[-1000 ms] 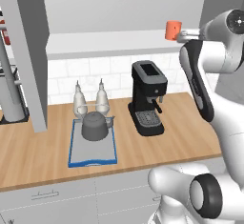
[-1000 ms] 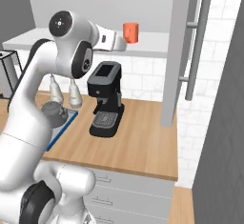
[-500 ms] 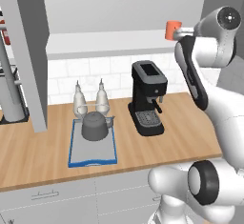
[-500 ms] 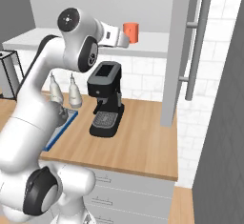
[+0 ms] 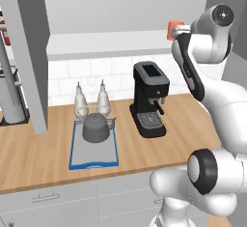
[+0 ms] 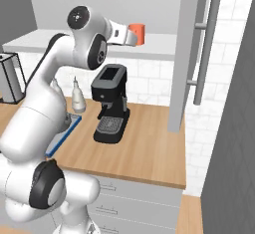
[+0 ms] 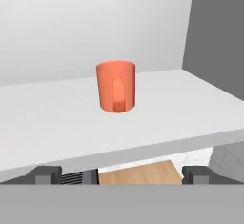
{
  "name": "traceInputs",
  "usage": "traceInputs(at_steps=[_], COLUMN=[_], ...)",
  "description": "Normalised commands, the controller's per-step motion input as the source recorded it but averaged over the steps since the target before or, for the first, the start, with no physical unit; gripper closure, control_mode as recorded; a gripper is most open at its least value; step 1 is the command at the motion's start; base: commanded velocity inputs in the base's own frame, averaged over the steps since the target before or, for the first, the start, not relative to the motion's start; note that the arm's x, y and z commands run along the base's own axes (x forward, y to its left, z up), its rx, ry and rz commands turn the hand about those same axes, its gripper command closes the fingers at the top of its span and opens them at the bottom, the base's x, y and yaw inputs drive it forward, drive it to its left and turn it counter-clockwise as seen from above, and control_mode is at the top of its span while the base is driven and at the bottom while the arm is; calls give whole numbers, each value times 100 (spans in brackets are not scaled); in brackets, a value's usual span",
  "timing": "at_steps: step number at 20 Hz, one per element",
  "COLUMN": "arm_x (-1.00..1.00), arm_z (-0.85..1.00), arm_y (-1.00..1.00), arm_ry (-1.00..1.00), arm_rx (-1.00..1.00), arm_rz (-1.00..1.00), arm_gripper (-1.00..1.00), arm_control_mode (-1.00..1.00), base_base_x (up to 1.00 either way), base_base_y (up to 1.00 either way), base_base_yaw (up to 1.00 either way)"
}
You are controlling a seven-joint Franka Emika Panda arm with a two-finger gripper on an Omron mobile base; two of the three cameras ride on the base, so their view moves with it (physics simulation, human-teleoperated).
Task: Pick the kettle from the counter and place it on the tray. Then pick the mug from the cabinet and place it on the tray. Then close the cabinet doors.
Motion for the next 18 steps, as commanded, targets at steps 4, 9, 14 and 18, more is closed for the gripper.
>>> traceInputs(at_steps=[4,9,14,18], arm_x=[32,29,31,25], arm_z=[0,0,-7,-4], arm_y=[-6,-5,0,-4], arm_ry=[0,0,0,0], arm_rx=[0,0,0,0], arm_rz=[0,0,0,0], arm_gripper=[-100,-100,-100,-100], arm_control_mode=[-100,-100,-100,-100], base_base_x=[0,0,0,0], base_base_y=[0,0,0,0], base_base_yaw=[0,0,0,0])
